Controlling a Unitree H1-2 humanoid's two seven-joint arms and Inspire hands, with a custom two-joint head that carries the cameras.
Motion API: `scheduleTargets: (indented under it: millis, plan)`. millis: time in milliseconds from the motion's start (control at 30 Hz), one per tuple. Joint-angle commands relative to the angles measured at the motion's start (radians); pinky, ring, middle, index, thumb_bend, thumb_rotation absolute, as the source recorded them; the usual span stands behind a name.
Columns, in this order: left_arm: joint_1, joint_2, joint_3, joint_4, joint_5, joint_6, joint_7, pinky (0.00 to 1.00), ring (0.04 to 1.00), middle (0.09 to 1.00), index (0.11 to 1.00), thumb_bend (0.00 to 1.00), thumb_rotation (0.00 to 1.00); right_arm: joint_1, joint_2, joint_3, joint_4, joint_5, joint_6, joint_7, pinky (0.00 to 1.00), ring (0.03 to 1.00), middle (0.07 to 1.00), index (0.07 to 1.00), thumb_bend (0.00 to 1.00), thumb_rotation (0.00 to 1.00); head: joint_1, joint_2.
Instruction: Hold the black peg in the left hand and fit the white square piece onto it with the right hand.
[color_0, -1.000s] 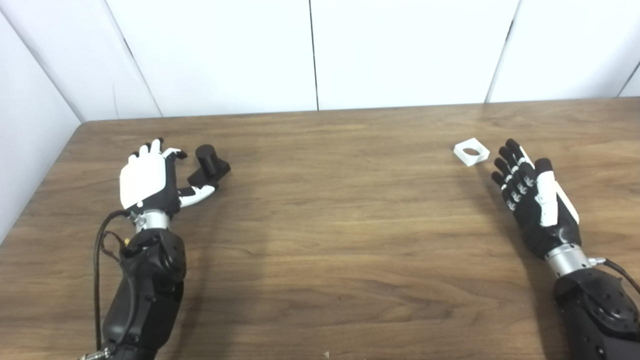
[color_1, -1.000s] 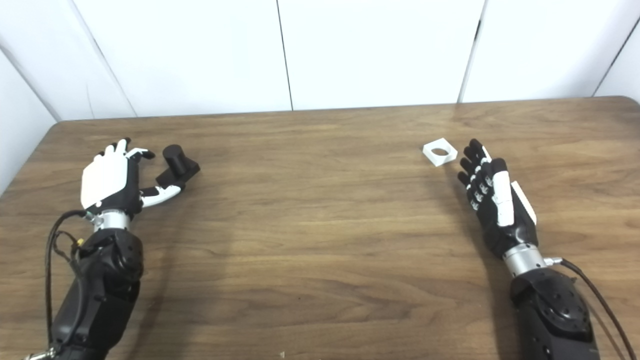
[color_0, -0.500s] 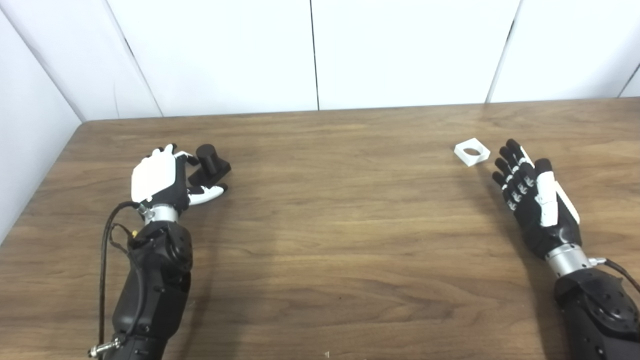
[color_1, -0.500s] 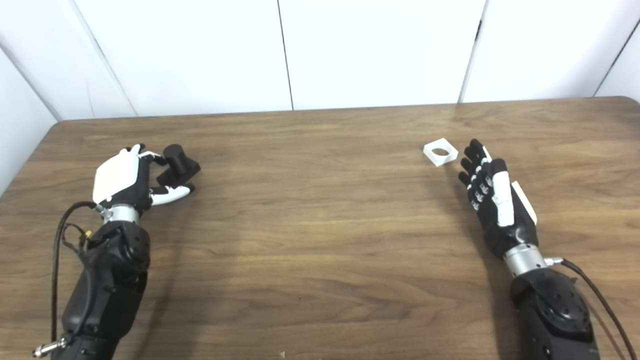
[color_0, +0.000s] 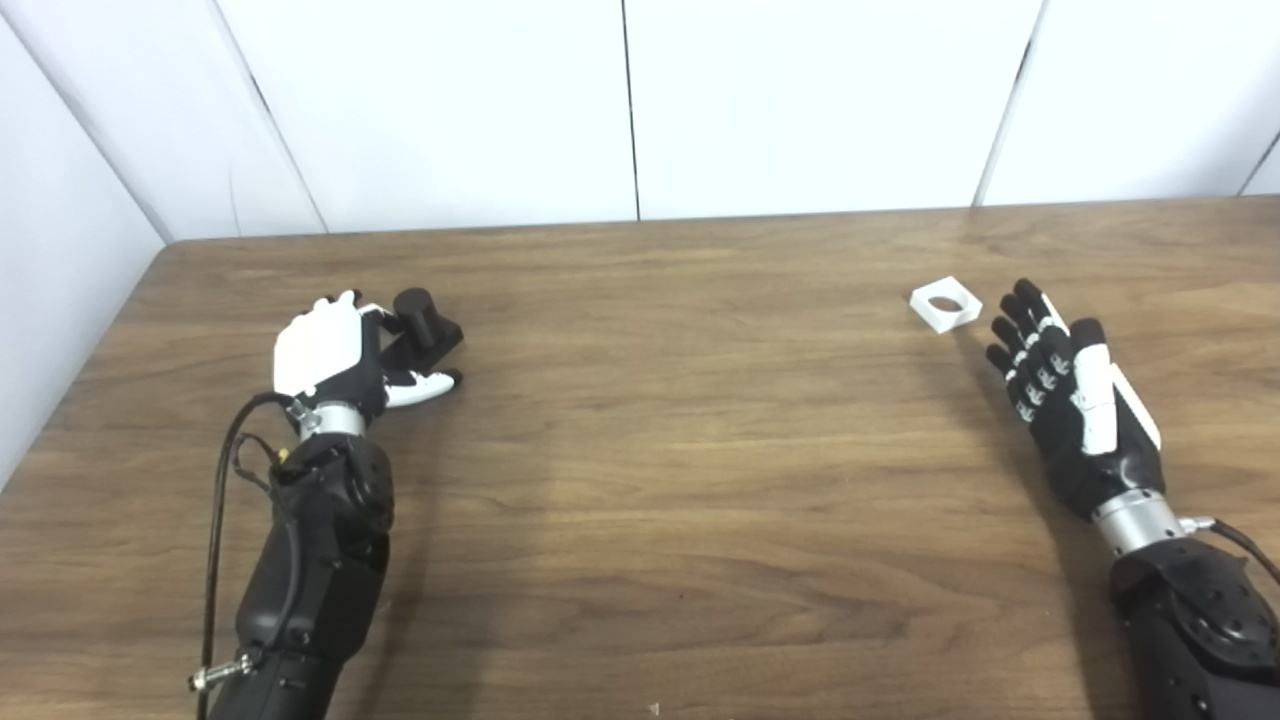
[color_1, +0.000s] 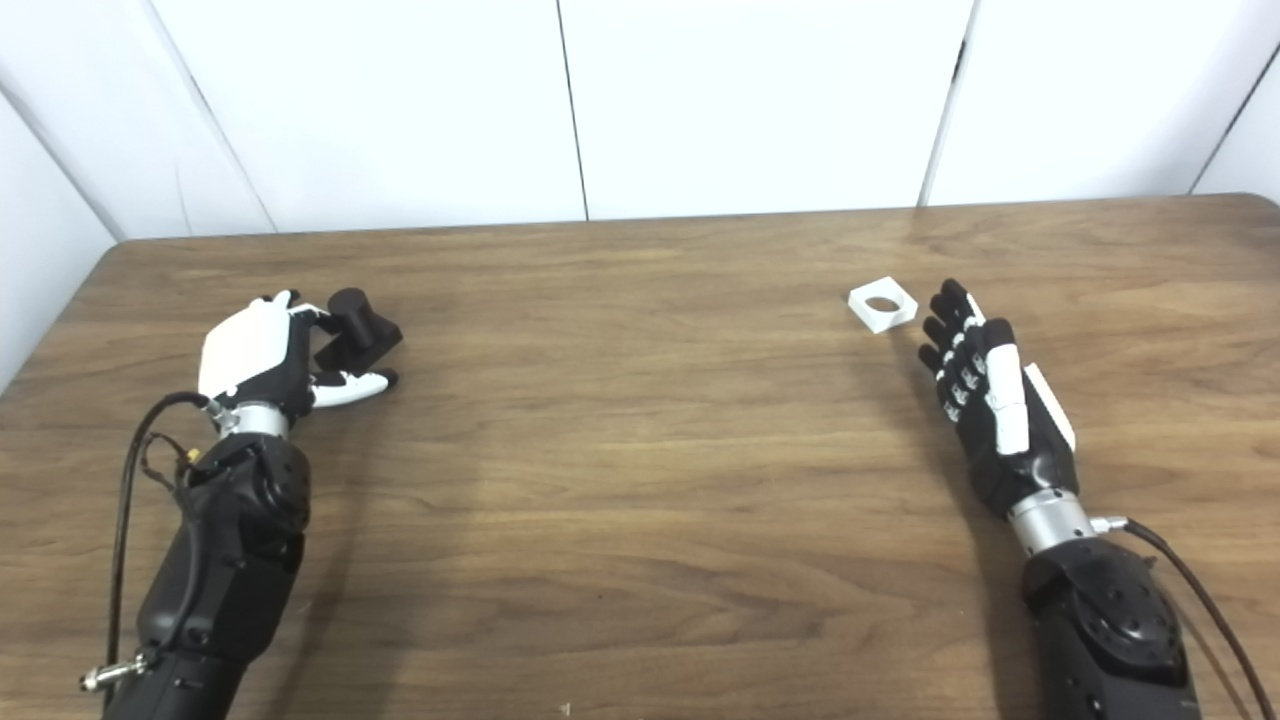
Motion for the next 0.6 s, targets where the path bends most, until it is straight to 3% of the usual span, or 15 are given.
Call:
scheduleTargets:
  millis: [0, 567]
  plan:
    - [-0.057, 0.024, 0.0, -0.001, 0.019, 0.002, 0.041, 1.0, 1.0, 0.967, 0.724, 0.79, 0.43, 0.019, 0.004, -0.001, 0.011, -0.005, -0.032, -0.006, 1.0, 1.0, 1.0, 1.0, 0.62, 1.0, 0.001, 0.001]
    - [-0.084, 0.026, -0.004, 0.074, 0.048, 0.003, 0.02, 1.0, 1.0, 0.967, 0.747, 0.77, 0.43, 0.021, -0.002, -0.001, 0.01, -0.013, -0.029, -0.01, 1.0, 1.0, 1.0, 1.0, 0.62, 1.0, -0.001, -0.002]
